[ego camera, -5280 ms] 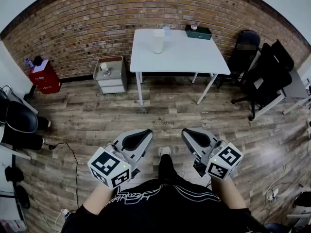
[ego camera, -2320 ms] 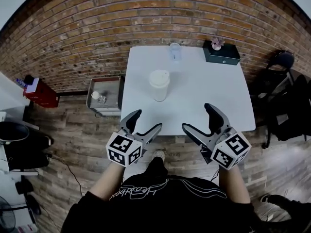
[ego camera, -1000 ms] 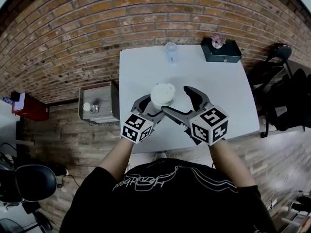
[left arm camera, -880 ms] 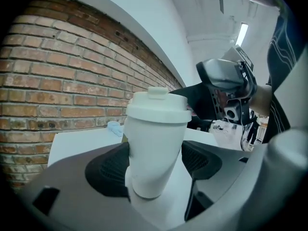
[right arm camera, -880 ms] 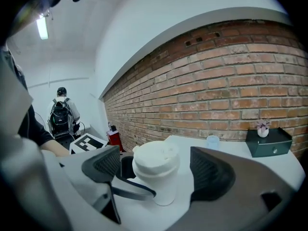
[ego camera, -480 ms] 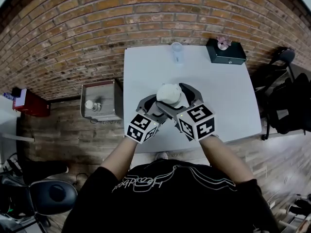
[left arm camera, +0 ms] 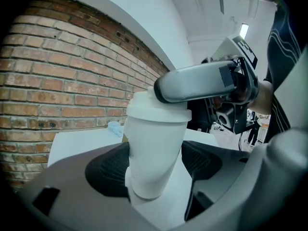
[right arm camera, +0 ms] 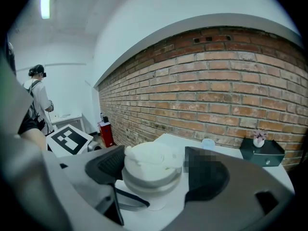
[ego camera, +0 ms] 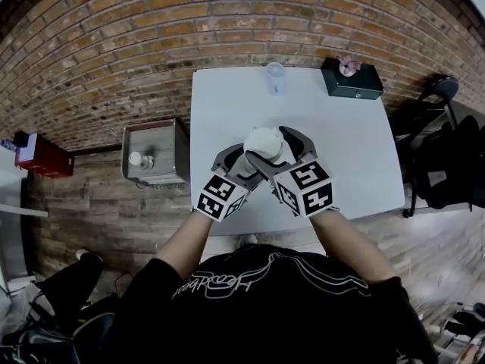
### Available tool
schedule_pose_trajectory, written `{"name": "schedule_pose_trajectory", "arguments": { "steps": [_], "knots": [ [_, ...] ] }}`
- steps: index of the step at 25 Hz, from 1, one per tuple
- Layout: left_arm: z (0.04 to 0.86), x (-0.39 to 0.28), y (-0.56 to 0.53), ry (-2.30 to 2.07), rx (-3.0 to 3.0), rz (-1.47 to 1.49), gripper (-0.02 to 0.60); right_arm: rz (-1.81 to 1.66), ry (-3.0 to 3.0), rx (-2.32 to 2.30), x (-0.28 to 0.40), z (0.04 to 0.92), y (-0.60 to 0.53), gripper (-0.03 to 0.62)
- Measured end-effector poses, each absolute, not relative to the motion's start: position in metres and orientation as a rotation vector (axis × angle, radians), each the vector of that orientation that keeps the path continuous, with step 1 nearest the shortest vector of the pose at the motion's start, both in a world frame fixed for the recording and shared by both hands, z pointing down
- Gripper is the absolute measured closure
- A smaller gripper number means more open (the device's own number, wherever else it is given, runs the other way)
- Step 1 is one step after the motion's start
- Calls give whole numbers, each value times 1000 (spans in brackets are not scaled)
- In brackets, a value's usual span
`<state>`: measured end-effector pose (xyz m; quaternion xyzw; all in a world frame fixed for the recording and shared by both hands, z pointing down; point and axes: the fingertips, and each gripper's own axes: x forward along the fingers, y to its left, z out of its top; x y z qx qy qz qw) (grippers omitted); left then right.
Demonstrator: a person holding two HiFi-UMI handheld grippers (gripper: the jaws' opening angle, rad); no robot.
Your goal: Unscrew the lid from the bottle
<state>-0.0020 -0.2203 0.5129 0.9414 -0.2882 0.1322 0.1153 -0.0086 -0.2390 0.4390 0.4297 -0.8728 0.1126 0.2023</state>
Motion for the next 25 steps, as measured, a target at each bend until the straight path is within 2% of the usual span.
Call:
{"name": "schedule_pose_trajectory", "arguments": {
  "steps": [9, 25],
  "knots": [
    [514, -3, -219, -836, 2763, 394, 222, 300, -2491, 1087, -10, 441, -238, 216],
    [514, -1, -216, -862, 2730, 460, 222, 187, -2608, 424, -14, 442, -230, 215]
  ]
}}
